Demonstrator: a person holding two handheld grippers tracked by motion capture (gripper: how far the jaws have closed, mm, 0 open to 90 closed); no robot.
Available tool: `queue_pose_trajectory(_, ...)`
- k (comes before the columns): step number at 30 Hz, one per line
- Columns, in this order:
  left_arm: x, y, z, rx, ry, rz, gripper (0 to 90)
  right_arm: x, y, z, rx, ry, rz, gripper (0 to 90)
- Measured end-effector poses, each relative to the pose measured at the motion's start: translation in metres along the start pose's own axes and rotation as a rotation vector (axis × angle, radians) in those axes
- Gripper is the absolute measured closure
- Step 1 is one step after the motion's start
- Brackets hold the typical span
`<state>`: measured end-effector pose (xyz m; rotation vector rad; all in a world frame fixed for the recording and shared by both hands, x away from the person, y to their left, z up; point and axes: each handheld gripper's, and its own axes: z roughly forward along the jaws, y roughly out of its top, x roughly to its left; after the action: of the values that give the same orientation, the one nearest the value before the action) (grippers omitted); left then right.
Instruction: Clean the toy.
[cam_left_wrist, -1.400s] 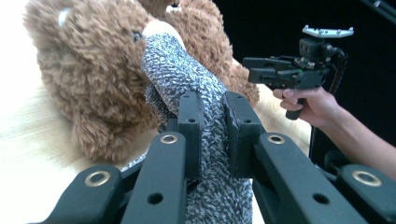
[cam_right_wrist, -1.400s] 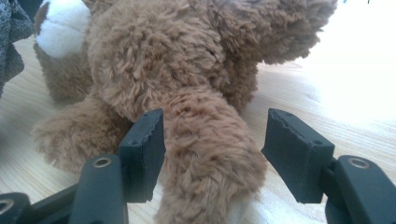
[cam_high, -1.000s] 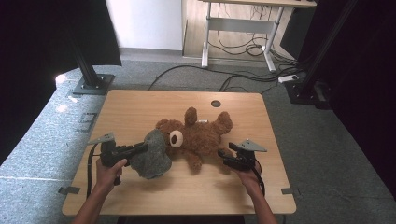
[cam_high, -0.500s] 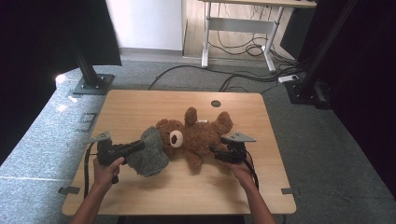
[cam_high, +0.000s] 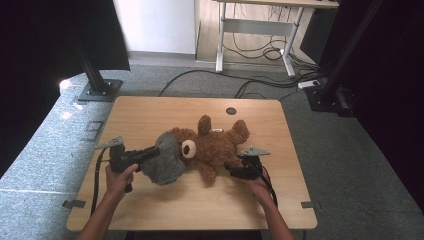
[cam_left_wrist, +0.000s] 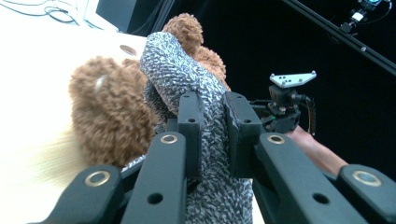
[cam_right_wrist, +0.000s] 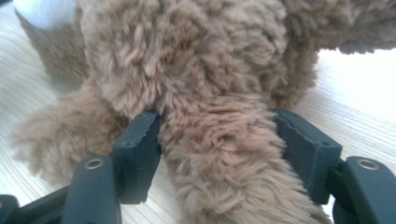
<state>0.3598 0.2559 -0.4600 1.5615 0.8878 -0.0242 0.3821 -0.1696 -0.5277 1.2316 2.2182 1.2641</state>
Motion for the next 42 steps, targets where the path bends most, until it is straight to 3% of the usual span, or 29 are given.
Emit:
queue_pose_trajectory(4,-0.004,0.007,0.028,0.020,-0.021,0.016,77.9,0.003,-0.002,0.003,0.021,-0.024,-0.032,40.8)
queue_pose_trajectory(12,-0.010,0.010,0.061,0.046,-0.036,0.033,77.9,0.003,-0.003,0.005,0.025,-0.015,-0.022,48.7)
queue_pose_trajectory(18,-0.020,-0.005,0.085,0.125,-0.053,0.059,77.9,0.002,-0.002,0.006,0.020,0.014,0.001,56.2)
queue_pose_trajectory(26,-0.031,-0.024,0.132,0.230,-0.086,0.080,77.8,0.006,-0.001,0.008,0.019,0.029,-0.005,59.6)
queue_pose_trajectory(28,-0.033,-0.026,0.136,0.240,-0.086,0.082,77.8,0.006,-0.001,0.008,0.018,0.030,0.000,59.7)
queue_pose_trajectory(33,-0.030,-0.035,0.155,0.316,-0.052,0.045,77.8,0.006,-0.002,0.008,0.016,0.027,-0.008,61.0)
queue_pose_trajectory(37,-0.023,-0.037,0.156,0.332,-0.023,0.017,78.0,0.005,-0.003,0.007,0.018,0.029,-0.007,61.5)
queue_pose_trajectory(39,-0.022,-0.038,0.156,0.335,-0.008,0.016,78.5,0.005,-0.003,0.007,0.018,0.031,-0.006,61.6)
queue_pose_trajectory(40,-0.023,-0.040,0.155,0.344,0.021,0.040,78.8,0.005,-0.003,0.007,0.020,0.031,-0.008,61.7)
queue_pose_trajectory(42,-0.024,-0.040,0.153,0.357,0.040,0.052,79.1,0.004,-0.004,0.007,0.020,0.031,-0.010,61.7)
